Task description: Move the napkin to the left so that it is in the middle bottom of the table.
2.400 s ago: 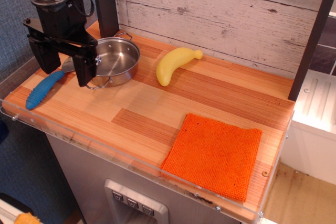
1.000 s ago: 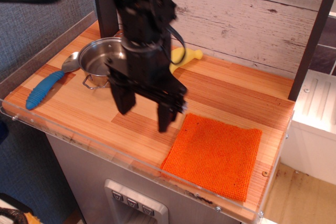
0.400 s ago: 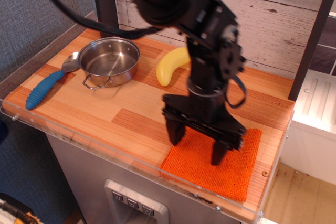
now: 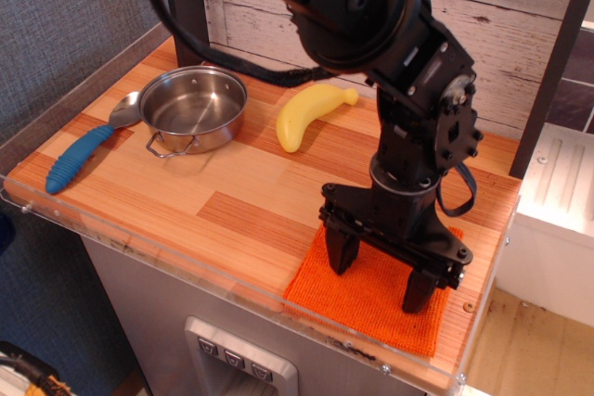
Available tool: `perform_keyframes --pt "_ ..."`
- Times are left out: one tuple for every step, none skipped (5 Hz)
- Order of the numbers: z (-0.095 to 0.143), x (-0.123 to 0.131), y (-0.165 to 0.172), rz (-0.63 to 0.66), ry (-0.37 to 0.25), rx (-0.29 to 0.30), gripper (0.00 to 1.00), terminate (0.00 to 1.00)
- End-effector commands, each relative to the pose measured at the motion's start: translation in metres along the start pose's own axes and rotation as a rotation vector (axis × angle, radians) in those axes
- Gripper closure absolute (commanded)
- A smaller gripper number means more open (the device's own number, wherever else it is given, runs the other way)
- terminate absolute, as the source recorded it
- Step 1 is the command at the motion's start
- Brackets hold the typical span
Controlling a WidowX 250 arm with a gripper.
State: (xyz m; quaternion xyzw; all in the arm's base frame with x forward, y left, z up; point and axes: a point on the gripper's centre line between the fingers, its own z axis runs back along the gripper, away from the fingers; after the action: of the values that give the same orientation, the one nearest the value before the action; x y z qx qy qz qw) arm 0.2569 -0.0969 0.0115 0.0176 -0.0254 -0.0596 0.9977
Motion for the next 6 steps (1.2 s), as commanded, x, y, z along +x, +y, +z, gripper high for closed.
perform_keyframes --pt "-0.018 -0.006 0.005 -0.033 0.039 0.038 0.00 0.00" --pt "-0.022 -0.016 0.015 -0.043 0.064 0.061 0.00 0.00" --pt "-0.022 -0.019 0.035 -0.033 0.059 0.040 0.00 0.00" --pt "-0.019 -0.021 0.065 -0.013 0.052 0.021 0.00 0.00" --pt "-0.017 -0.021 0.090 -0.020 0.044 0.021 0.00 0.00" --pt "-0.013 -0.021 0.109 -0.046 0.040 0.017 0.00 0.00"
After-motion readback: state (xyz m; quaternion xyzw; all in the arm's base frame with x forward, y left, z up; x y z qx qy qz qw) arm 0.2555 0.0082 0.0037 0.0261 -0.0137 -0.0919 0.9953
